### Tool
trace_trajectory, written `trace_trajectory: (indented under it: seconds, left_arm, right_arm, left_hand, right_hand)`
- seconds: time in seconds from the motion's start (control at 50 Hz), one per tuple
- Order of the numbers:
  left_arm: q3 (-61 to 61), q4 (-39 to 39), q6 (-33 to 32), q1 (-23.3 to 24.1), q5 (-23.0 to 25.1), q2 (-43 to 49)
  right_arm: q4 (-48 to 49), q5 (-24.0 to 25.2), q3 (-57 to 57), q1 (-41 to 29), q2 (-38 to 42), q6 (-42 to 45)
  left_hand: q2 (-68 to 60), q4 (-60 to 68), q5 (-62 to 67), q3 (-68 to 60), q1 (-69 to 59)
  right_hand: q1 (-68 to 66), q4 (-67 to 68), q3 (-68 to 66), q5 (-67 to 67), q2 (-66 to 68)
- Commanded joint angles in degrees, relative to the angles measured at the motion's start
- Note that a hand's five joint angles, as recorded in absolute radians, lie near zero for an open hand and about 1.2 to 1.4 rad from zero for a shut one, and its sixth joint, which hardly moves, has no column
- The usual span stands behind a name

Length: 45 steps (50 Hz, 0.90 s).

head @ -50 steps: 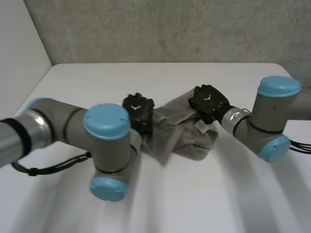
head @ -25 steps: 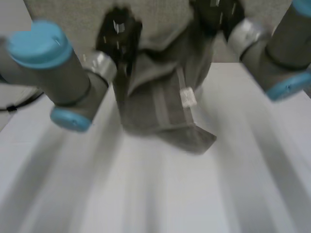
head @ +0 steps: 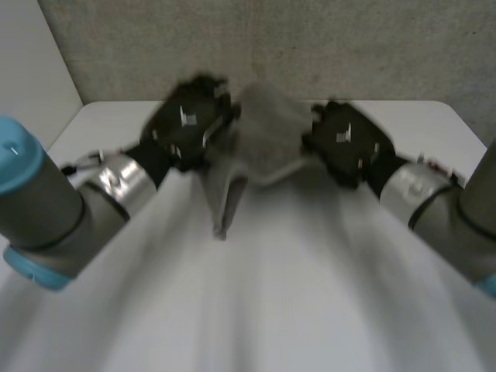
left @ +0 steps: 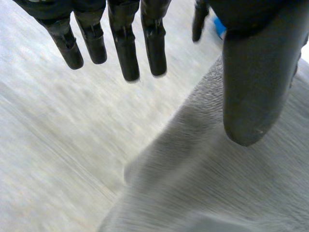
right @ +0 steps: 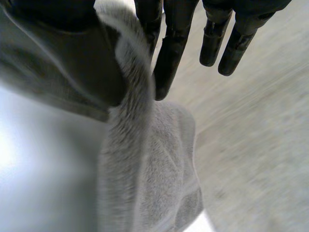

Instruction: Fold the towel.

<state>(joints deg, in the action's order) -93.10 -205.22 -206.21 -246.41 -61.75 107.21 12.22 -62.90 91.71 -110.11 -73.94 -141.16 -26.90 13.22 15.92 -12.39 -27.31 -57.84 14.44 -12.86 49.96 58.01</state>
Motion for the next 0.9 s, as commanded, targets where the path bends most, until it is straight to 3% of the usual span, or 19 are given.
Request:
trace_trajectory:
  seconds: [0.02,0.2,0.42,0.48,0.52,0.58,0.62,0.68,0.9]
  left_arm:
    - [-4.63,5.51,-9.28,0.14,-0.3,5.46]
    - [-5.16,9.4,-9.65,0.76,-0.48,5.38]
    - [-5.69,9.48,-2.09,4.45,-4.34,0.81]
    - [-6.04,9.66,1.34,4.63,-7.86,0.28]
    - [-6.83,10.1,6.67,4.8,-13.8,-0.33]
    - [-6.92,10.36,8.99,4.98,-16.21,-0.68]
    - [-7.09,10.97,13.88,6.2,-20.76,-1.12]
    - [-6.92,11.33,18.11,7.26,-23.67,-1.04]
    - [-5.95,13.09,22.7,11.92,-26.23,4.14]
  right_arm:
    - [0.08,-0.73,7.6,-0.54,0.82,1.42]
    - [-0.01,-1.79,9.19,0.16,-0.23,-6.93]
    - [0.34,-3.81,12.53,2.18,-1.29,-7.73]
    - [0.34,-5.04,13.15,2.8,-1.03,-7.91]
    - [0.17,-6.26,13.93,3.93,-1.12,-8.43]
    - [0.6,-7.41,14.99,4.64,-1.38,-9.13]
    - [0.69,-7.76,15.52,4.82,-1.38,-9.4]
    - [0.96,-7.68,16.13,4.56,-1.03,-9.49]
    - [5.61,-7.76,14.12,3.94,5.29,-13.79]
  left_hand:
    - [15.01,-3.22,-14.03,2.39,15.42]
    - [14.67,-3.22,-13.69,2.39,15.08]
    - [13.82,-3.22,-12.85,2.39,14.24]
    - [13.32,-3.22,-12.34,2.39,13.73]
    - [13.15,-3.22,-12.17,2.39,13.56]
    - [12.65,-3.22,-11.67,2.39,13.06]
    - [12.48,-3.22,-11.5,2.39,12.89]
    - [12.48,-3.22,-11.5,2.39,12.89]
    - [12.65,-3.22,-11.67,2.39,13.06]
  right_hand:
    - [47.84,-4.44,2.86,-49.96,-48.01]
    - [47.84,-4.44,2.86,-49.96,-48.01]
    - [47.84,-4.44,2.86,-49.96,-48.01]
    - [47.84,-4.44,2.86,-49.96,-48.01]
    - [47.84,-4.44,2.86,-49.96,-48.01]
    - [47.84,-4.44,2.86,-49.96,-48.01]
    - [47.84,-4.44,2.86,-49.96,-48.01]
    - [47.84,-4.44,2.86,-49.96,-48.01]
    - [47.84,-4.44,2.86,-49.96,-48.01]
